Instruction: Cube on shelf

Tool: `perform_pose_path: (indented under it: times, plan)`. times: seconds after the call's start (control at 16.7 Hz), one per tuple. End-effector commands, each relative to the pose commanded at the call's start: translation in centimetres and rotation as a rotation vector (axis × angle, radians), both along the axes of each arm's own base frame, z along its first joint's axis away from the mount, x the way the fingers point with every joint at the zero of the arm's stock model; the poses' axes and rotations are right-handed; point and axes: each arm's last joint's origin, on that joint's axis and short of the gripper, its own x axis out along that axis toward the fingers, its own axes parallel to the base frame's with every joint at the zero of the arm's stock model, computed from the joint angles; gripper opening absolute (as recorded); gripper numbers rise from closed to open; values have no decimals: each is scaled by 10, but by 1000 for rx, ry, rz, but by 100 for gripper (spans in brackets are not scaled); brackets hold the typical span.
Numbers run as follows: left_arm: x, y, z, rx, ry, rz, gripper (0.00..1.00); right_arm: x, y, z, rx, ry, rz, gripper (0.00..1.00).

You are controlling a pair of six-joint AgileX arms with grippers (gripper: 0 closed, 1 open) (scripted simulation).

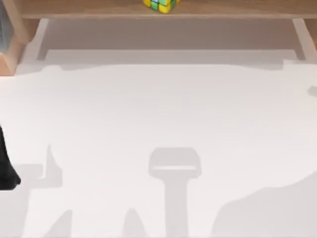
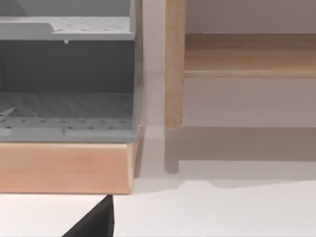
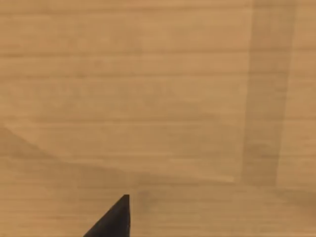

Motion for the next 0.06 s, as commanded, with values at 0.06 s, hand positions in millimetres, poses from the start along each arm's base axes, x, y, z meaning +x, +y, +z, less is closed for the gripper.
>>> perform_pose_path:
  times: [0.06]
  plan:
    - [0, 0, 0, 0, 0, 0, 100, 0, 0, 0, 0, 0, 0, 100]
